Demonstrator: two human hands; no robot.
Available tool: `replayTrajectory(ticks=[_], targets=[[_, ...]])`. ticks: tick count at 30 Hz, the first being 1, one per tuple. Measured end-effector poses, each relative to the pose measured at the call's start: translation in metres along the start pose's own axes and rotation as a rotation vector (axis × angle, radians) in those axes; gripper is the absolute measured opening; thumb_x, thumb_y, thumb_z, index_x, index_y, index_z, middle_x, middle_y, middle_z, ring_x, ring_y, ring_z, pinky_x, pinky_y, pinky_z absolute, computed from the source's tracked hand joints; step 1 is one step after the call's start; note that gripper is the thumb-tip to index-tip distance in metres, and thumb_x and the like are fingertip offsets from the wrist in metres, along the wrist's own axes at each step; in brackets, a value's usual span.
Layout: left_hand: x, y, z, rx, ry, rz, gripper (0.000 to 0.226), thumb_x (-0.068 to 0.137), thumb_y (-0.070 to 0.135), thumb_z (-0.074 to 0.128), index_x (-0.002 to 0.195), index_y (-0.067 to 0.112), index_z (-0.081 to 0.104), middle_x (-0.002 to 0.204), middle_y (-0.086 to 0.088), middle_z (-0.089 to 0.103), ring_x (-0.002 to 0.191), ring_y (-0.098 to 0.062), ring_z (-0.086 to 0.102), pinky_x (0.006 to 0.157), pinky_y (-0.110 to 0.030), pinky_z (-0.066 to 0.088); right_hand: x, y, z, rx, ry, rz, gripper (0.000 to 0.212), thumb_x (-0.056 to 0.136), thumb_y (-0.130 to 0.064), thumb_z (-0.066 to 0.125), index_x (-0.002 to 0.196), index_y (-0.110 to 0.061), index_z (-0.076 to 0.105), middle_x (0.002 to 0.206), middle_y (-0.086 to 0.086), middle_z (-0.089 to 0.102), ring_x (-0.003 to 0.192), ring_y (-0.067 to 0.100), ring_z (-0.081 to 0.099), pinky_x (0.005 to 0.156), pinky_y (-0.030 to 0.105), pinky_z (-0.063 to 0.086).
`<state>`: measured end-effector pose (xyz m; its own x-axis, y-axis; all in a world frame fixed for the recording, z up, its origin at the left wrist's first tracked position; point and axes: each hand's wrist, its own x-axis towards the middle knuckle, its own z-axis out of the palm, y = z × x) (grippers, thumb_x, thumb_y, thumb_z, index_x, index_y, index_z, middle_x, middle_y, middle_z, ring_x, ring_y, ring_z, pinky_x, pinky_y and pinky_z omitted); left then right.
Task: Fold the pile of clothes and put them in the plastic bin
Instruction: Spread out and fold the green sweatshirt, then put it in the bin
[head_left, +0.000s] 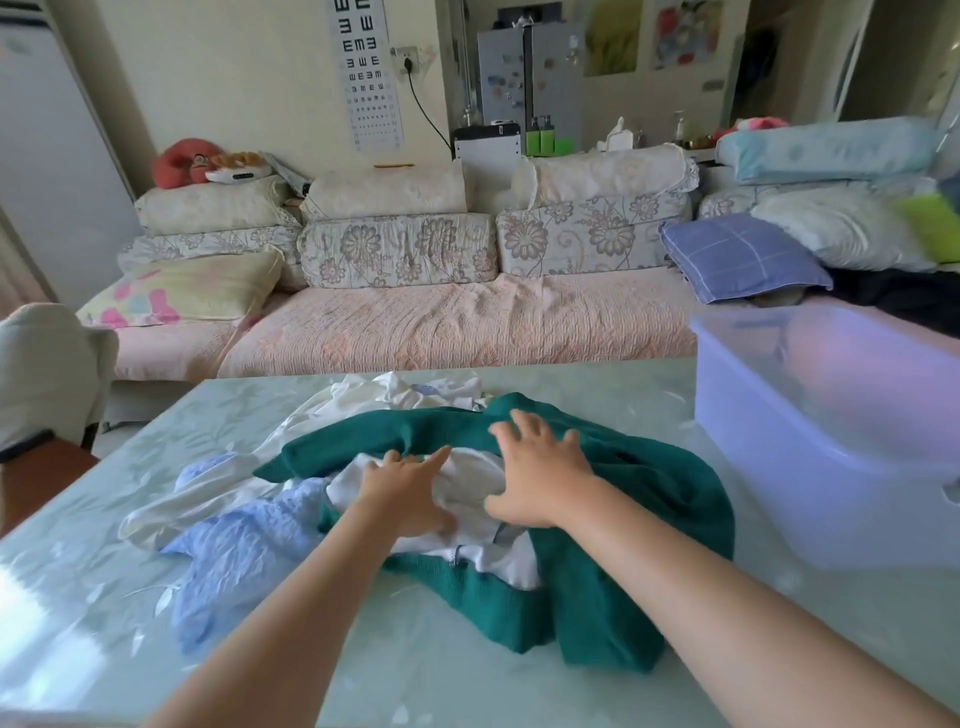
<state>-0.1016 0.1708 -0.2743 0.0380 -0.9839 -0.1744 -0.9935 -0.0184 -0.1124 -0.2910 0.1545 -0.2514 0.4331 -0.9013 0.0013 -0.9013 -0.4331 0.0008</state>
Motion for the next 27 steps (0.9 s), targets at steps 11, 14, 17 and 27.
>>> replayTrajectory(ticks=[11,14,17,27], targets=[[0.019,0.000,-0.028,-0.622,0.032,0.225,0.023,0.085,0.023,0.066,0.106,0.033,0.072,0.098,0.014,0.070,0.083,-0.005,0.067,0.072,-0.020,0.053,0.045,0.018,0.024,-0.106,-0.155,-0.175,0.070,0.082,-0.020,0.066,0.141,-0.044,0.038,0.128,-0.002,0.054,0.117,0.027,0.058,0.080,0.037,0.051],[0.032,0.009,-0.028,-0.618,0.299,0.141,0.038,0.091,0.017,0.056,0.125,0.033,0.062,0.123,0.007,0.064,0.109,-0.016,0.061,0.090,-0.031,0.052,0.033,0.037,0.008,-0.318,-0.097,-0.127,0.044,0.083,-0.009,0.061,0.118,-0.034,0.060,0.117,-0.003,0.064,0.112,0.026,0.060,0.077,0.032,0.047],[0.040,0.014,-0.017,-0.165,0.243,0.074,0.069,0.084,0.041,0.057,0.147,0.043,0.030,0.152,0.003,0.038,0.139,-0.025,0.034,0.110,-0.044,0.032,0.020,0.066,0.006,-0.450,-0.107,-0.010,0.026,0.089,-0.017,0.058,0.111,-0.030,0.065,0.121,-0.003,0.065,0.118,0.023,0.053,0.085,0.031,0.037],[0.028,0.054,0.010,-0.456,-0.244,0.322,0.012,0.084,0.011,0.057,0.088,0.015,0.067,0.087,0.001,0.063,0.079,-0.014,0.055,0.067,-0.023,0.042,0.021,0.054,0.010,0.369,-0.250,-0.065,0.074,0.091,-0.035,0.044,0.156,-0.044,0.012,0.167,-0.008,0.001,0.154,0.016,-0.004,0.122,0.050,0.003]])
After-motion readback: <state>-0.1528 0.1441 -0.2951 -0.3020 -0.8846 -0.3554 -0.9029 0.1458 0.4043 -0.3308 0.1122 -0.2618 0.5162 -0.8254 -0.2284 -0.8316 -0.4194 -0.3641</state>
